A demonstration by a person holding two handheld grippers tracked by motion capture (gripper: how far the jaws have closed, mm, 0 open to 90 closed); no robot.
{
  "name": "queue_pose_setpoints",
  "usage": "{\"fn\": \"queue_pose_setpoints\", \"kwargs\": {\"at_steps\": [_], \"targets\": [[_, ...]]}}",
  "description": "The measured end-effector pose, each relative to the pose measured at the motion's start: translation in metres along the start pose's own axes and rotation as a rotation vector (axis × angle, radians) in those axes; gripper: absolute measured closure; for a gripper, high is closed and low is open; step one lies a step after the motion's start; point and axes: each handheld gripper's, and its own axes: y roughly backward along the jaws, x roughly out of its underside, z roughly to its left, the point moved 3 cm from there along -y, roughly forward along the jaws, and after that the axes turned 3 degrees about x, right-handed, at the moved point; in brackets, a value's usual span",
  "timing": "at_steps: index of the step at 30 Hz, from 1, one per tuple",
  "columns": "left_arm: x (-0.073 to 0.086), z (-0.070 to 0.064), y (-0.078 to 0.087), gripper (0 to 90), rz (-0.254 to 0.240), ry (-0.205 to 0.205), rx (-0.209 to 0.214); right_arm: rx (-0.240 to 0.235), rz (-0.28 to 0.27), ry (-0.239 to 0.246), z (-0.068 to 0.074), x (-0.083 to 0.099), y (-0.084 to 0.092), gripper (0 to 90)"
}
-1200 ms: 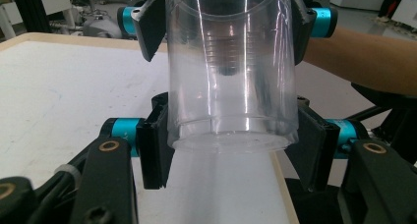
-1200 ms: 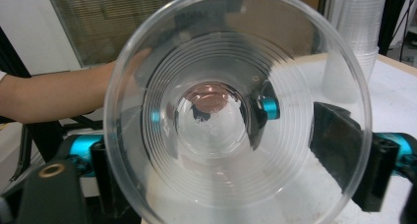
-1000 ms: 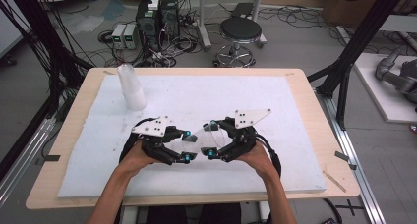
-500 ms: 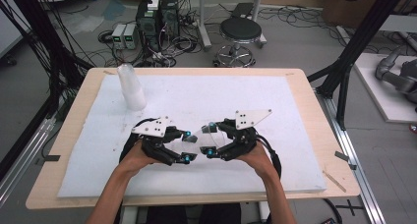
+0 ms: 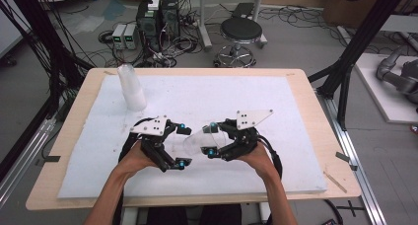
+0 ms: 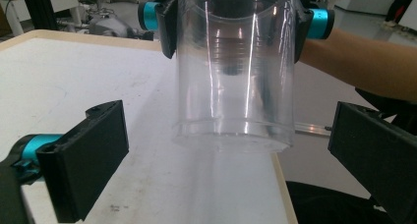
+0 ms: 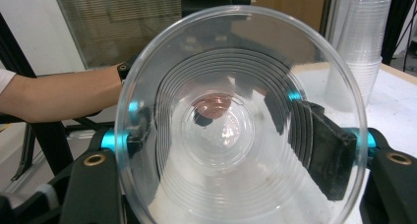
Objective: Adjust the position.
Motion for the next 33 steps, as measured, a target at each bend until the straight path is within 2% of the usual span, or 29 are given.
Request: {"fn": "queue_pose_setpoints", "kwargs": {"at_steps": [3,5,8,10,15,18,21,27,29,33], "targets": [[0.001,0.000,0.002,1.7,0.019,0.008,-0.022,0.009,0.005,0.004,-0.001,0.000,0.000,32.8],[0.002,0.001,0.006,1.7,0.039,0.023,-0.065,0.025,0.024,0.006,-0.001,0.000,0.002,32.7],[0.009,0.002,0.017,1.7,0.083,0.051,-0.186,0.063,0.071,0.014,-0.004,-0.001,0.005,32.7],[0.019,0.002,0.025,1.7,0.113,0.056,-0.273,0.107,0.106,0.022,-0.006,-0.002,0.007,32.7],[0.047,0.002,0.047,1.7,0.140,0.086,-0.464,0.226,0.224,-0.015,-0.020,-0.004,0.010,32.7],[0.060,0.003,0.060,1.7,0.113,0.119,-0.573,0.284,0.305,-0.020,-0.029,-0.007,0.008,32.7],[0.071,0.003,0.069,1.7,0.074,0.142,-0.652,0.330,0.368,-0.029,-0.036,-0.011,0.006,32.9],[0.082,0.004,0.085,1.7,0.049,0.147,-0.731,0.425,0.496,-0.058,-0.050,-0.015,0.001,33.3],[0.084,0.004,0.088,1.7,0.038,0.142,-0.753,0.443,0.525,-0.053,-0.053,-0.016,0.000,33.4],[0.088,0.005,0.093,1.7,0.001,0.149,-0.768,0.475,0.560,-0.072,-0.059,-0.019,-0.003,33.4]]}}
